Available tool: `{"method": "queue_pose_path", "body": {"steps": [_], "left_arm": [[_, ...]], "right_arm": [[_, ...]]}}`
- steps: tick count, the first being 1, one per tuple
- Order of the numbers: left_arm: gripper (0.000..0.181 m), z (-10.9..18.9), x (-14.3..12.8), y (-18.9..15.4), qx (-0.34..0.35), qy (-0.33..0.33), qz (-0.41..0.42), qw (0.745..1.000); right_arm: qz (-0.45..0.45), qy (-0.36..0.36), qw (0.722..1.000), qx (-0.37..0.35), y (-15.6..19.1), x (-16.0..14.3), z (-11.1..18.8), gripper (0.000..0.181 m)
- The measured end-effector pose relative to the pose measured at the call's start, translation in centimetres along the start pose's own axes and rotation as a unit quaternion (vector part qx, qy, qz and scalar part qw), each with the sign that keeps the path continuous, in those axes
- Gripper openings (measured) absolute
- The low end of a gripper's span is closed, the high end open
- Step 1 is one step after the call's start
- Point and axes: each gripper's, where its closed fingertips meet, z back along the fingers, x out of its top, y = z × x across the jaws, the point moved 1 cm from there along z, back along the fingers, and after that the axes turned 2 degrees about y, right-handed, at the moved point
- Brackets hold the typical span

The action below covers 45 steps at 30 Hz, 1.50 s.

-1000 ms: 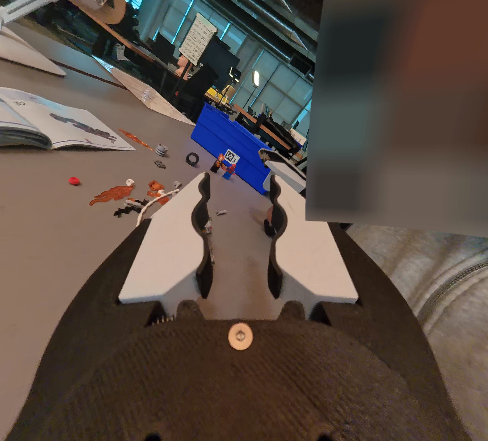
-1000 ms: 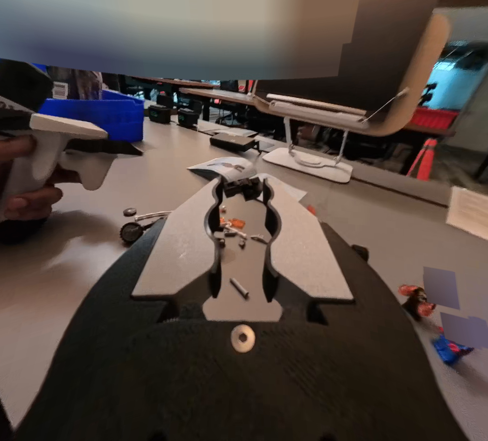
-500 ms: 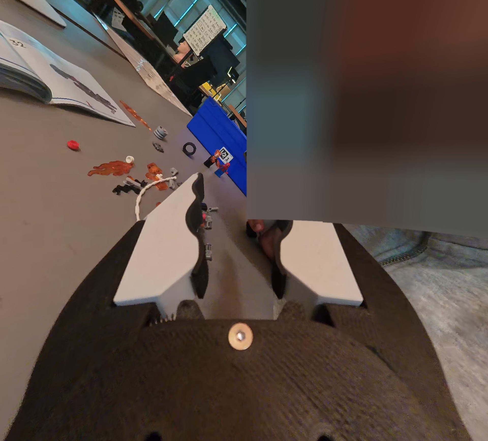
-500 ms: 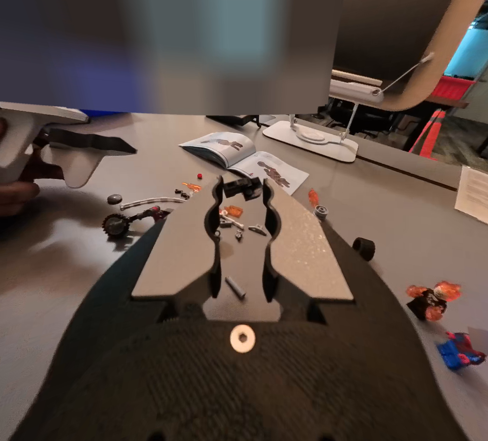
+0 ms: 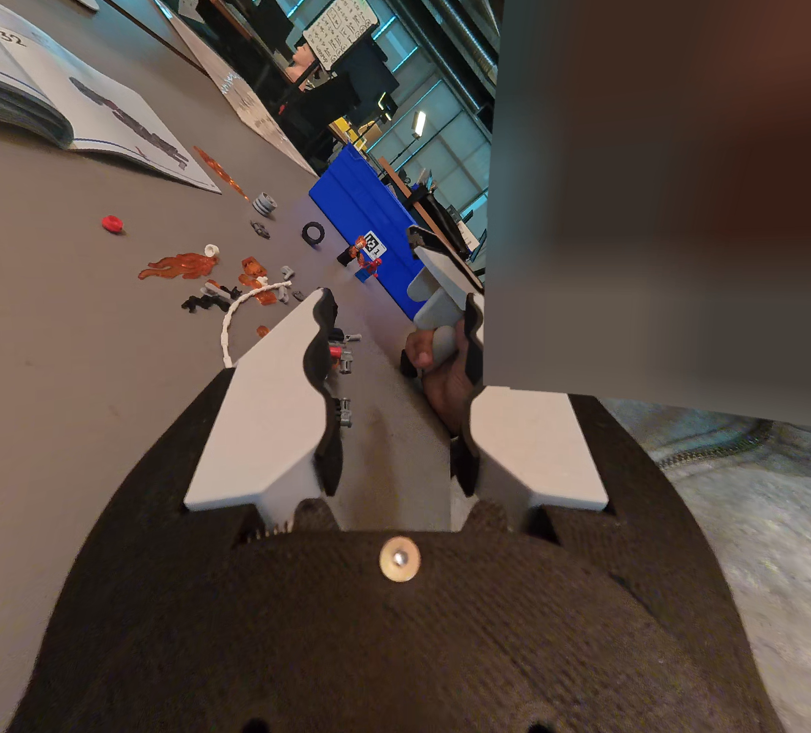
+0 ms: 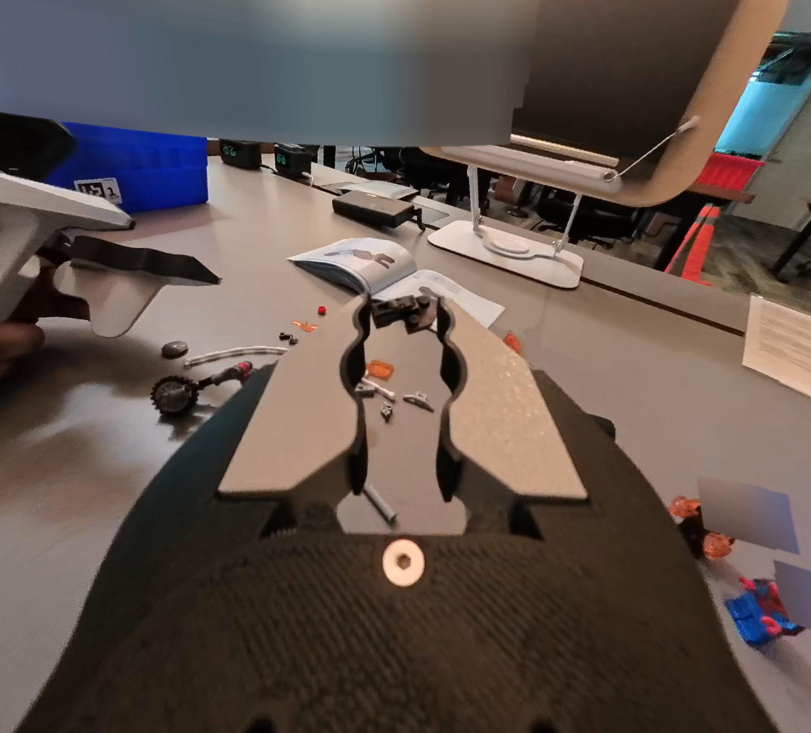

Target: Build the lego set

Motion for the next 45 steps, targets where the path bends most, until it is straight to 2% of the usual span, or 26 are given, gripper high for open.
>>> {"method": "queue_pose_path", "body": {"steps": [1, 10, 13, 16, 17, 19, 21, 24, 30, 35, 40, 45], "left_arm": [[0.059, 0.0, -0.1, -0.1, -0.001, 0.002, -0.001, 1.000], [0.061, -0.6, -1.0, -1.1, -0.008, 0.029, -0.032, 0.999], [0.061, -0.4, -0.9, -1.3, 0.009, 0.020, -0.065, 0.998], [0.061, -0.4, -0.9, -1.6, 0.020, 0.018, -0.090, 0.996], [0.061, -0.5, -1.0, -1.7, 0.021, 0.020, -0.093, 0.995], [0.061, -0.6, -1.1, -1.6, 0.022, 0.025, -0.094, 0.995], [0.061, -0.6, -1.1, -1.6, 0.022, 0.025, -0.094, 0.995], [0.061, -0.6, -1.1, -1.6, 0.022, 0.026, -0.092, 0.995], [0.061, -0.6, -1.1, -1.5, 0.019, 0.027, -0.086, 0.996], [0.061, -0.6, -1.1, -1.5, 0.016, 0.026, -0.081, 0.996], [0.061, -0.5, -1.1, -1.5, 0.014, 0.025, -0.079, 0.996], [0.061, -0.5, -1.1, -1.4, 0.013, 0.026, -0.076, 0.997]], "right_arm": [[0.001, 0.004, 1.000, -0.002, 0.0, -0.1, 0.0, 0.028], [0.025, -0.044, 0.998, 0.031, 2.2, 1.8, 1.2, 0.028], [0.020, -0.068, 0.997, -0.004, 1.3, 2.5, 2.3, 0.027], [-0.028, -0.071, 0.997, -0.016, 0.2, 2.4, 3.2, 0.027], [-0.052, -0.051, 0.997, -0.002, 0.4, 1.8, 3.0, 0.027], [-0.094, 0.047, 0.993, 0.051, 1.7, -0.9, 2.1, 0.027], [-0.114, 0.174, 0.971, 0.121, 4.0, -3.9, 1.7, 0.028], [-0.100, 0.277, 0.944, 0.148, 5.8, -6.8, 2.0, 0.028], [-0.114, 0.332, 0.923, 0.158, 7.4, -8.5, 2.2, 0.028], [-0.119, 0.336, 0.920, 0.164, 7.9, -8.5, 2.3, 0.029], [-0.113, 0.344, 0.918, 0.164, 7.7, -8.4, 2.6, 0.043], [-0.128, 0.355, 0.911, 0.166, 7.7, -8.3, 3.0, 0.045]]}}
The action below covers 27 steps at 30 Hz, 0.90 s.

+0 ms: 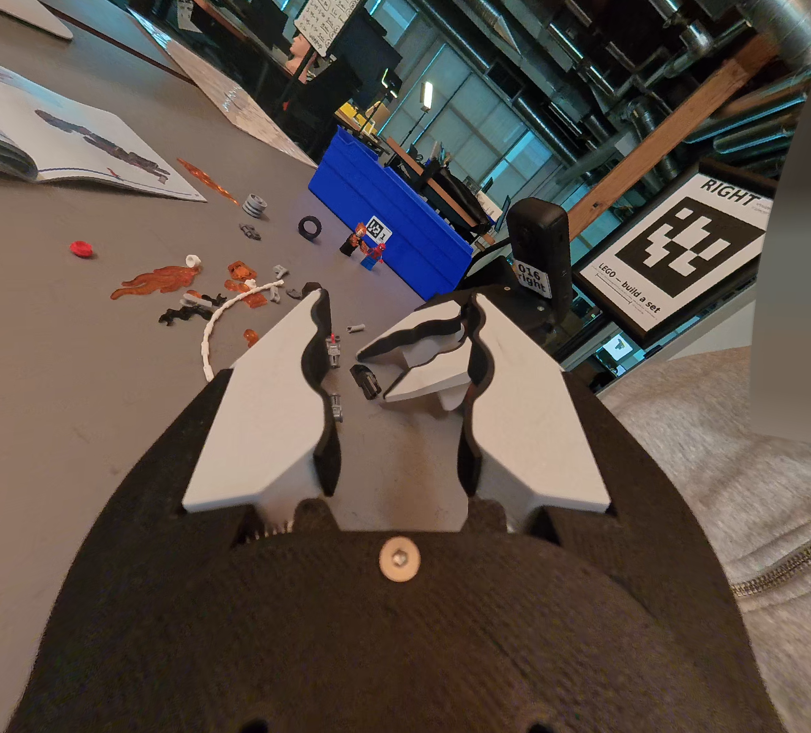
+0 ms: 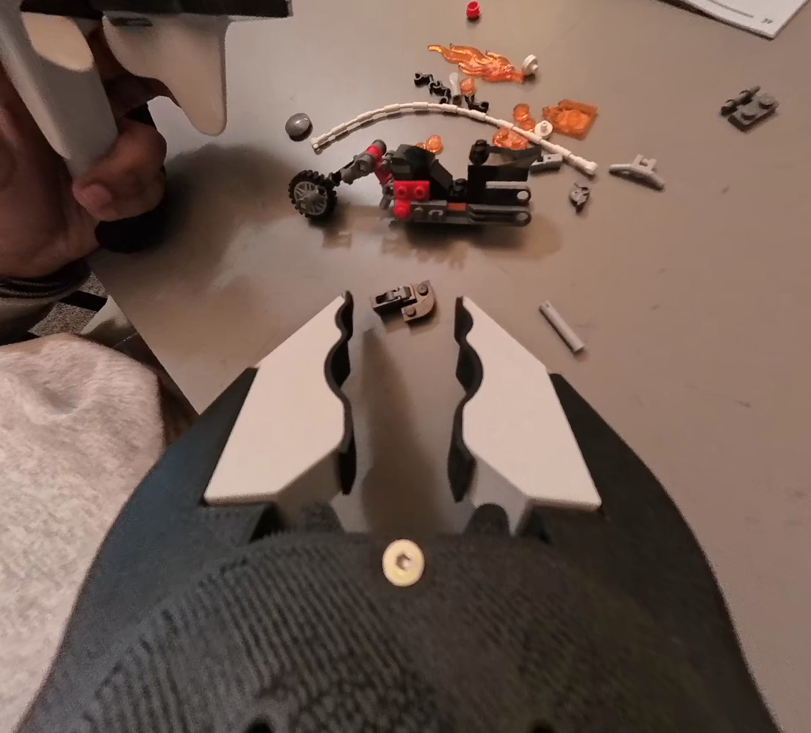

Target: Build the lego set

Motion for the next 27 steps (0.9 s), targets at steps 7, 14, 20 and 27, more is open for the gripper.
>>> {"method": "queue_pose_path", "body": {"steps": [7, 14, 20, 27], "left_arm": [[0.061, 0.0, 0.0, 0.1, -0.001, 0.000, 0.003, 1.000], [0.061, 0.0, 0.0, 0.1, -0.002, 0.000, 0.004, 1.000], [0.061, 0.0, 0.0, 0.1, -0.002, 0.000, 0.004, 1.000], [0.061, 0.0, 0.0, 0.1, -0.003, -0.001, 0.004, 1.000]], "right_arm": [[0.014, 0.013, 0.999, -0.038, -1.2, -0.4, 0.3, 0.039], [-0.004, 0.008, 1.000, -0.026, -1.5, -0.3, 1.1, 0.038], [0.014, 0.011, 0.999, -0.034, -0.7, -0.3, 0.0, 0.028], [0.028, 0.011, 0.999, -0.025, -0.9, -0.4, 0.1, 0.018]]}}
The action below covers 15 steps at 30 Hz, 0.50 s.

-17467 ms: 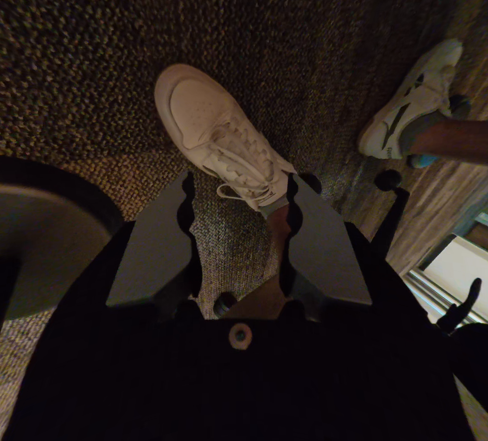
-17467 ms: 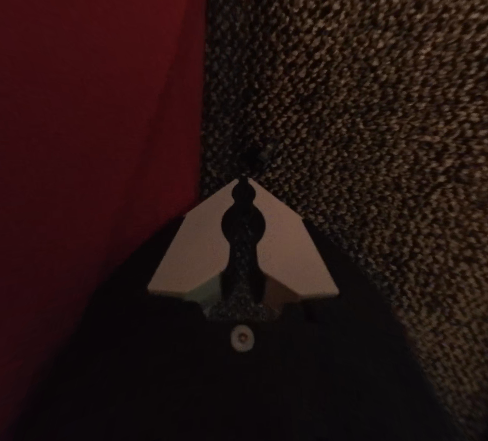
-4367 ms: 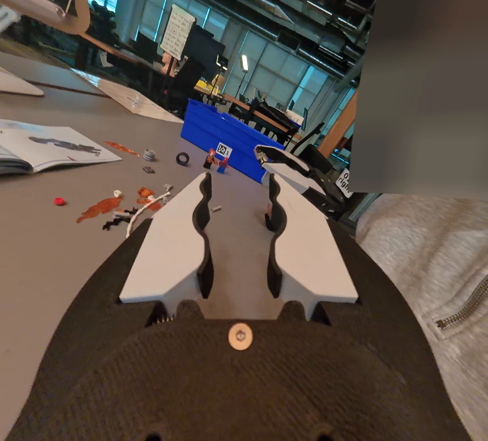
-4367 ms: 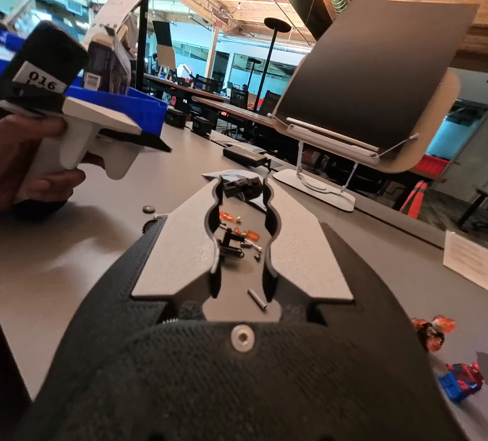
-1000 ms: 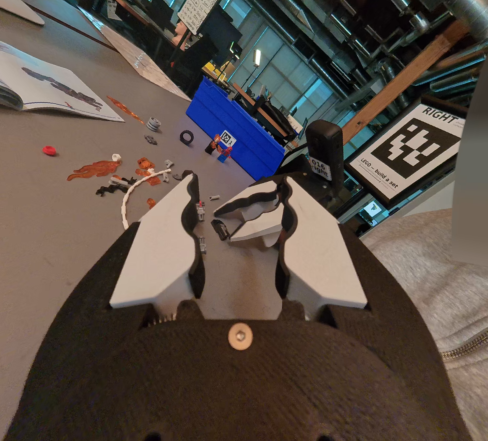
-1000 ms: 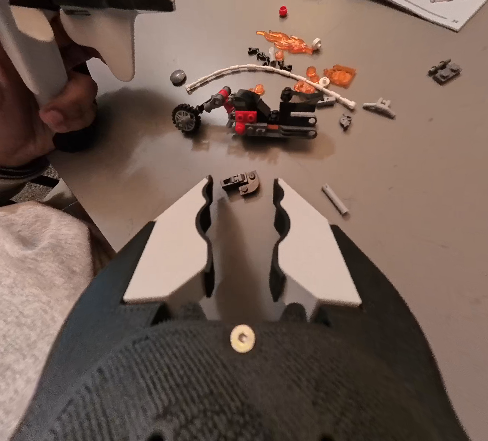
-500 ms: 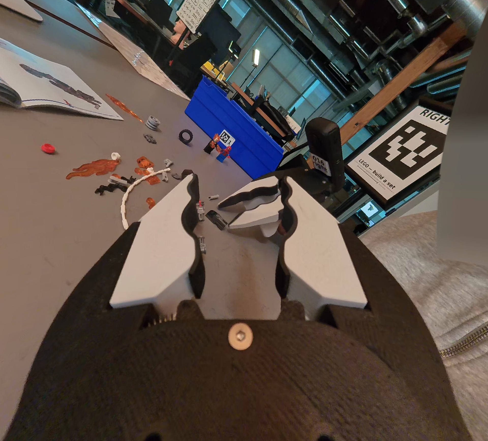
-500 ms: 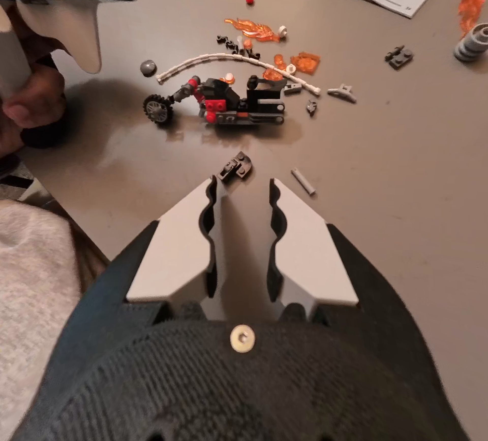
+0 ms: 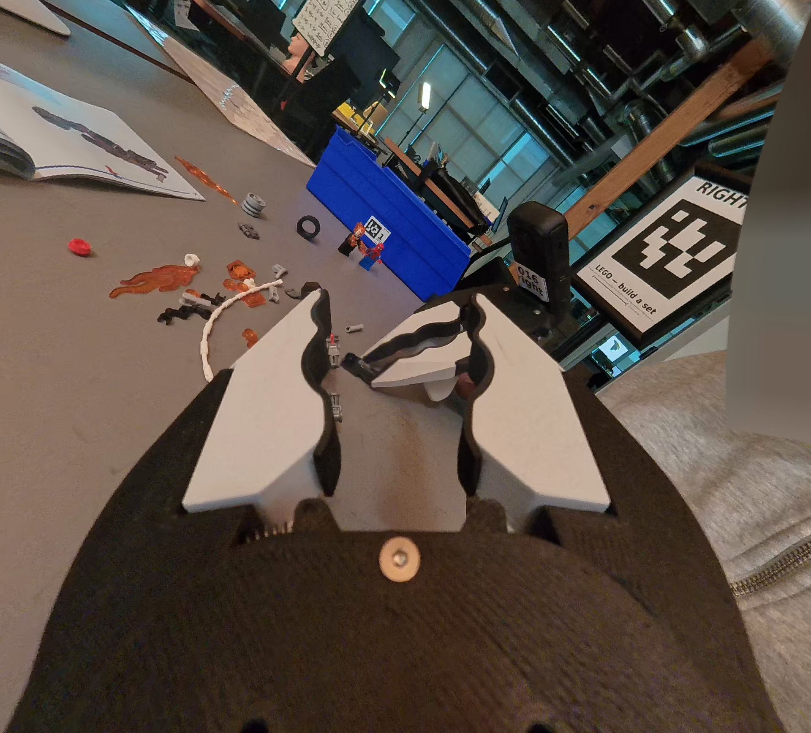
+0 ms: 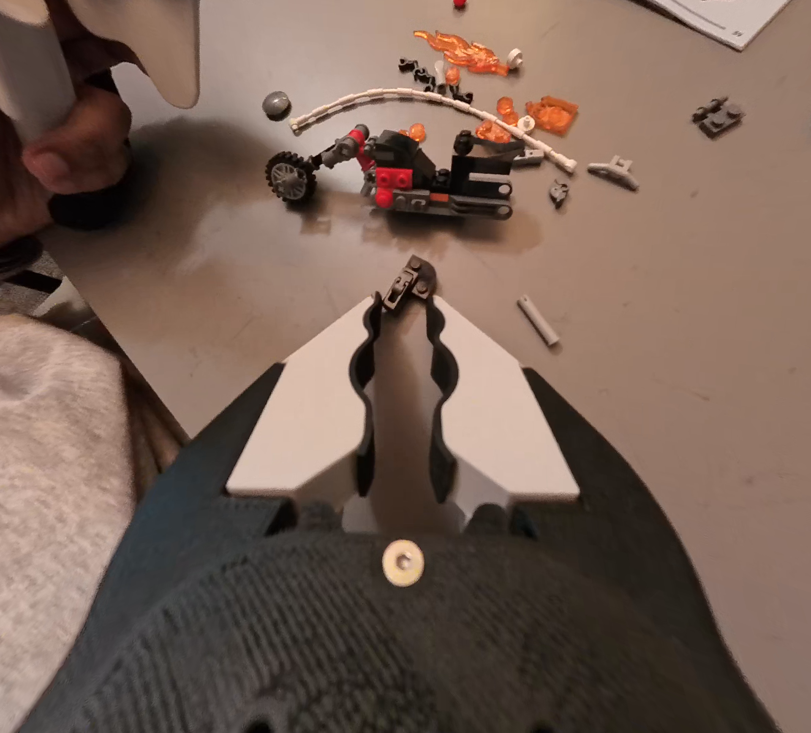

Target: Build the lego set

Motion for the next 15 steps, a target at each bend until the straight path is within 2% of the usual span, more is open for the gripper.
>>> {"method": "queue_pose_path", "body": {"steps": [7, 12, 13, 15], "left_arm": [[0.061, 0.00, 0.00, 0.05, 0.000, 0.000, 0.003, 1.000], [0.061, 0.06, 0.06, 0.04, -0.003, -0.003, 0.006, 1.000], [0.060, 0.08, 0.07, 0.03, -0.004, -0.003, 0.007, 1.000], [0.060, 0.15, 0.17, -0.02, -0.005, -0.007, 0.005, 1.000]], "right_arm": [[0.043, -0.009, 0.999, 0.006, 0.21, 0.05, -0.13, 0.017], [0.029, -0.022, 0.999, 0.013, -0.46, 0.15, -0.09, 0.017], [0.029, -0.025, 0.999, 0.016, -0.60, 0.20, -0.04, 0.009], [0.048, -0.036, 0.998, 0.018, -0.63, 0.50, 0.15, 0.005]]}}
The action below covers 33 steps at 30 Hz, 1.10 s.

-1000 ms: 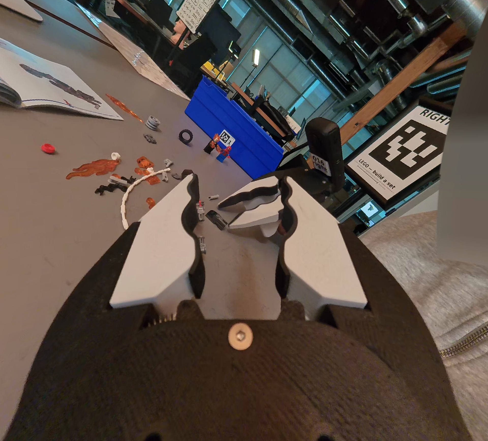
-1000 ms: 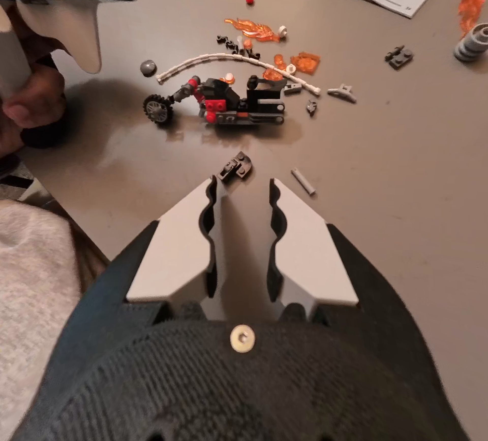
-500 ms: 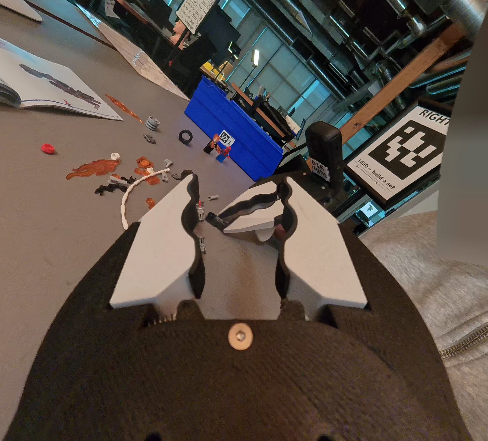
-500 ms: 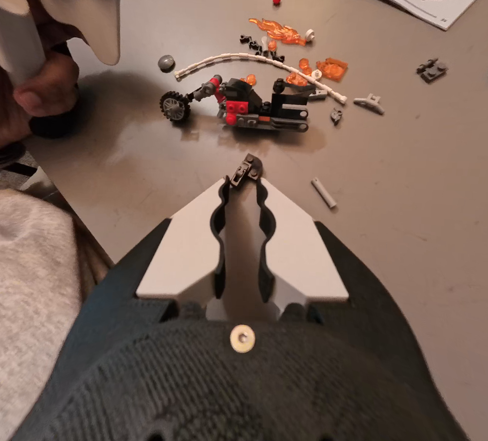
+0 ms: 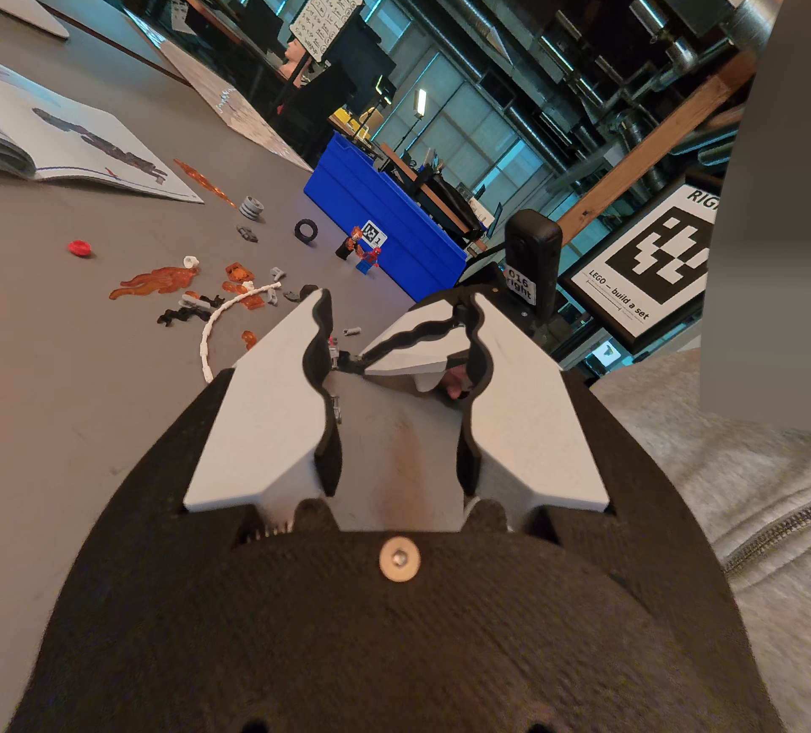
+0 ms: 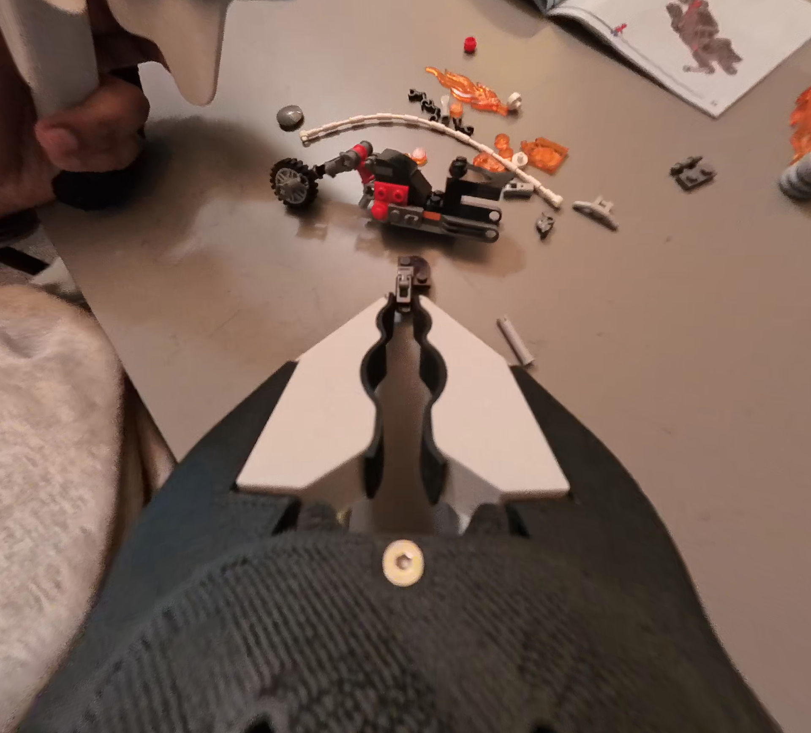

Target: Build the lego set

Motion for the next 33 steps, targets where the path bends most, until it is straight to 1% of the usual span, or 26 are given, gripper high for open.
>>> {"method": "queue_pose_path", "body": {"steps": [2, 6, 9, 13, 23, 26, 29, 31, 33], "left_arm": [[0.058, 0.2, 0.3, 0.0, 0.005, -0.010, -0.008, 1.000], [0.058, 0.5, 0.7, 0.3, 0.005, -0.024, 0.000, 1.000], [0.059, 0.4, 0.7, 0.6, -0.005, -0.020, 0.021, 1.000], [0.059, 0.3, 0.8, 0.8, -0.008, -0.022, 0.033, 0.999], [0.058, 0.4, 0.7, 0.5, -0.018, -0.022, 0.033, 0.999], [0.058, 0.4, 0.7, 0.3, -0.019, -0.023, 0.026, 0.999], [0.058, 0.4, 0.6, 0.1, -0.019, -0.020, 0.017, 0.999], [0.058, 0.3, 0.4, -0.3, -0.022, -0.013, 0.006, 1.000], [0.058, 0.1, 0.1, -0.7, -0.023, -0.002, -0.010, 1.000]], "right_arm": [[0.036, -0.004, 0.999, -0.013, -0.1, 0.0, 0.2, 0.005], [0.101, 0.015, 0.994, -0.040, -0.1, -0.7, 0.0, 0.005], [0.102, 0.016, 0.994, -0.028, 0.2, -0.7, -0.1, 0.005], [0.068, 0.019, 0.997, 0.000, 0.0, -0.7, -0.2, 0.005], [0.003, 0.006, 1.000, 0.004, -0.2, -0.2, -0.2, 0.005], [-0.036, -0.021, 0.999, 0.022, 0.3, 0.5, 0.3, 0.005], [-0.090, -0.066, 0.992, 0.060, 1.1, 1.6, 1.0, 0.005], [-0.134, -0.105, 0.981, 0.099, 1.6, 2.5, 1.6, 0.005], [-0.182, -0.142, 0.962, 0.148, 2.3, 3.4, 2.3, 0.005]]}}
